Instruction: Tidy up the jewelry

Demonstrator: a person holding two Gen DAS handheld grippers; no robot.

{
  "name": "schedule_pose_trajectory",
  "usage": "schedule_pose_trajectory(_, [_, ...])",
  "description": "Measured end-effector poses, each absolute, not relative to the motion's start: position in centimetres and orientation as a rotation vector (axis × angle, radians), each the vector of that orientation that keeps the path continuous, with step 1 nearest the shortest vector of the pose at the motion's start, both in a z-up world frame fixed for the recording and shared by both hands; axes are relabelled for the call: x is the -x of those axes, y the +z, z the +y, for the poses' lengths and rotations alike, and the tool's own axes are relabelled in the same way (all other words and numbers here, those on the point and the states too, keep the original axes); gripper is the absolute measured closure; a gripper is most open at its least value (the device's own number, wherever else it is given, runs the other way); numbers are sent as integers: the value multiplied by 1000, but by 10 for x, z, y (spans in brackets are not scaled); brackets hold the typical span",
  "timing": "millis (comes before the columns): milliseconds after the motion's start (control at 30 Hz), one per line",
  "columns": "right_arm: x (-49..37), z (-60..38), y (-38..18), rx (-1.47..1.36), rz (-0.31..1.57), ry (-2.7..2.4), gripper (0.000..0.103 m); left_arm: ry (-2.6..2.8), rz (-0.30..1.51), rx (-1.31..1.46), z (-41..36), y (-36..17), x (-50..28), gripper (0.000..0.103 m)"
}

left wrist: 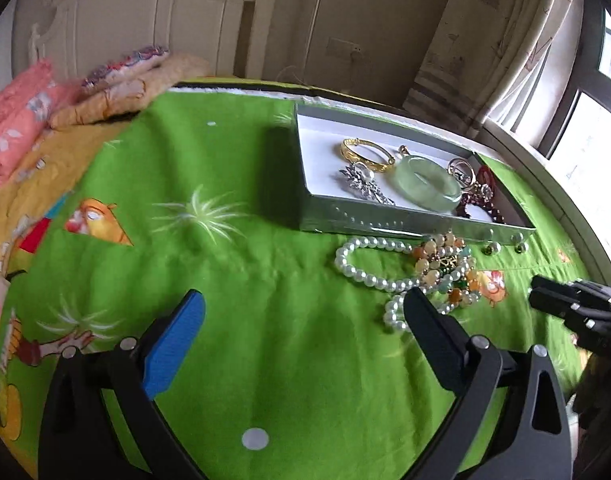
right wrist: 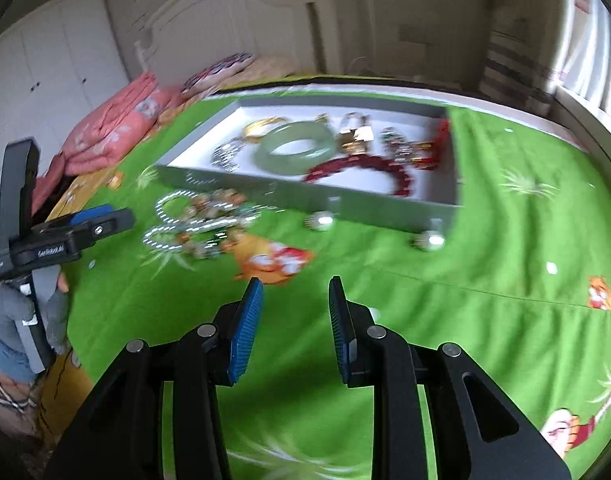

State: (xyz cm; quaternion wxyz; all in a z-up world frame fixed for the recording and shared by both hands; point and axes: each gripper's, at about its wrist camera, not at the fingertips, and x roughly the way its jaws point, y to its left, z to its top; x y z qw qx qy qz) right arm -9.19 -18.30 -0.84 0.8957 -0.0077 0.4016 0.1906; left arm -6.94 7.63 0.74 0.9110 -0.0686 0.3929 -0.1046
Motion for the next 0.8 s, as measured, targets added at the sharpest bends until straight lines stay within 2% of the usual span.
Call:
schedule_pose_trajectory(133, [92, -151, -8, 78, 816, 444, 81, -248, 807, 241, 89, 5, 66, 4])
schedule_pose_trajectory(333, [94, -111, 0, 186, 738, 500, 82, -248, 803, 243, 89, 6, 66, 4])
schedule_pose_trajectory(800, [64, -70, -14, 330, 831, 506, 87, -254, 799, 255, 92, 7, 65, 4])
